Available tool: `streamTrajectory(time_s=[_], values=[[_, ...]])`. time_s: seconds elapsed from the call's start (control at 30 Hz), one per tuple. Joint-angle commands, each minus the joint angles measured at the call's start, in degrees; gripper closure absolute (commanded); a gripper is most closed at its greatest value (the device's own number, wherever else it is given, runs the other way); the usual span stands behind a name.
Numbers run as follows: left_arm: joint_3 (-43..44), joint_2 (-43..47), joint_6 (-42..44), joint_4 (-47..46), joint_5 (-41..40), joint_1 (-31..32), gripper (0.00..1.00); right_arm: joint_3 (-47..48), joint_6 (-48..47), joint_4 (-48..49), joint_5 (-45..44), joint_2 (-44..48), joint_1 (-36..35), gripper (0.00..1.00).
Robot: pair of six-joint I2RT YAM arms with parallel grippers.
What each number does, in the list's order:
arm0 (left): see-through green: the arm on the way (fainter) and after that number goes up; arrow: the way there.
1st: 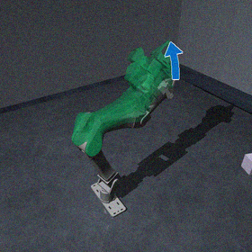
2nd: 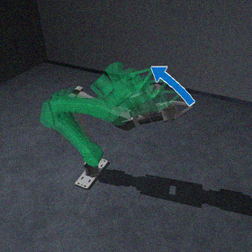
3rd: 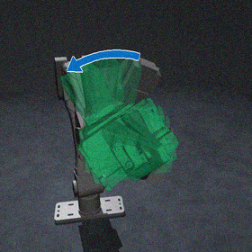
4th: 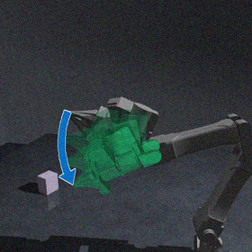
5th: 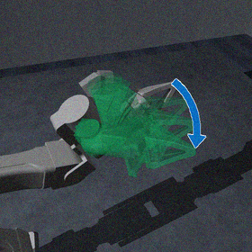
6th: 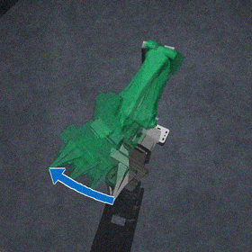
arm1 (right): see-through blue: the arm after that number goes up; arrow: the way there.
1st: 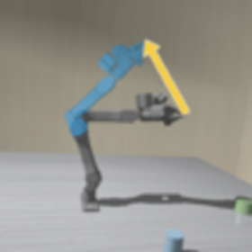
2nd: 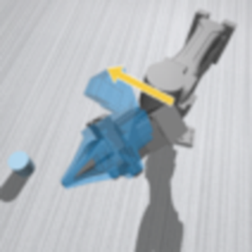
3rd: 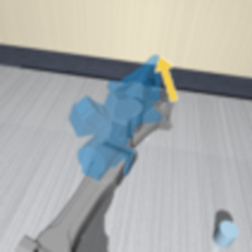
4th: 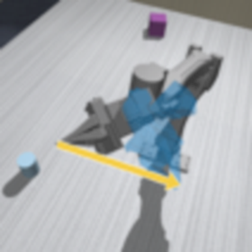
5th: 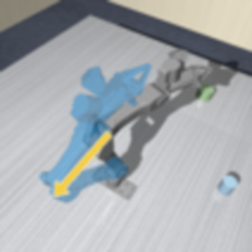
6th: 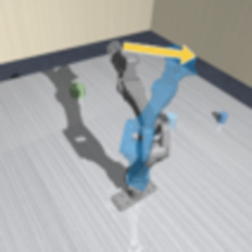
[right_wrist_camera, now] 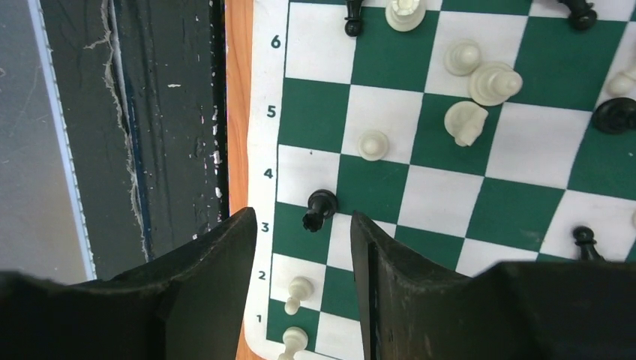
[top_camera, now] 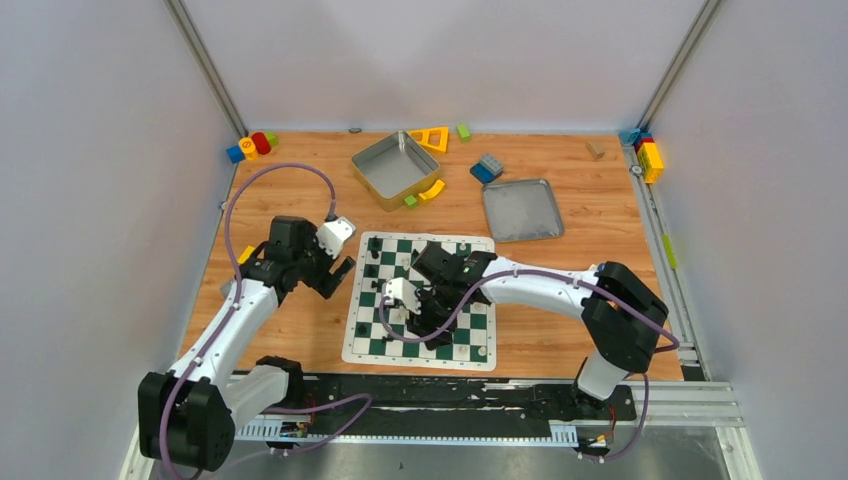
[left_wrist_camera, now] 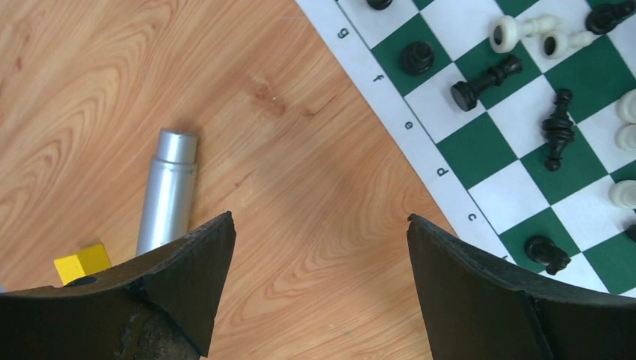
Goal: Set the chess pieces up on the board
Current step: Pick up the chess piece from the chessboard.
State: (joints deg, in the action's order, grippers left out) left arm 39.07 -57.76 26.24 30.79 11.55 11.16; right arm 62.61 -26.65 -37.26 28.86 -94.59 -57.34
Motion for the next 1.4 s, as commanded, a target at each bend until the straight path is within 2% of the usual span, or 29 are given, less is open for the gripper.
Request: streamTrajectory(time_s=[0.0, 0.27, 0.6, 0.73, 0.87, 1.03, 1.37], values=[[2.2, -0.5, -2.5, -2.3, -1.6, -1.6, 0.08, -0.2, -1.8, 3.2, -2.6, -2.0, -1.7, 0.5], [1.8, 0.2, -2.4, -2.7, -1.6, -2.0, 0.08, -0.5, -1.6, 4.3, -6.6, -4.2, -3.2, 0.53], [1.6, 0.5, -2.3, -2.7, -1.4, -2.0, 0.07, -1.7, -2.3, 3.5, -8.5, -4.9, -4.8, 0.63], [1.5, 0.6, -2.4, -2.8, -1.5, -2.0, 0.07, -1.4, -2.3, 3.5, -8.6, -5.1, -4.8, 0.73], [1.4, 0.8, -2.3, -2.7, -1.9, -2.1, 0.07, -0.7, -2.8, 3.0, -8.7, -5.0, -4.8, 0.89], [1.7, 0.6, -2.5, -2.9, -3.0, -2.2, 0.07, 3.4, -3.9, 0.3, -8.4, -5.1, -4.9, 1.0], [5.9, -5.8, -5.7, -3.5, -4.5, -7.9, 0.07, 21.0, -5.2, -5.7, -8.2, -12.6, -7.5, 1.0]])
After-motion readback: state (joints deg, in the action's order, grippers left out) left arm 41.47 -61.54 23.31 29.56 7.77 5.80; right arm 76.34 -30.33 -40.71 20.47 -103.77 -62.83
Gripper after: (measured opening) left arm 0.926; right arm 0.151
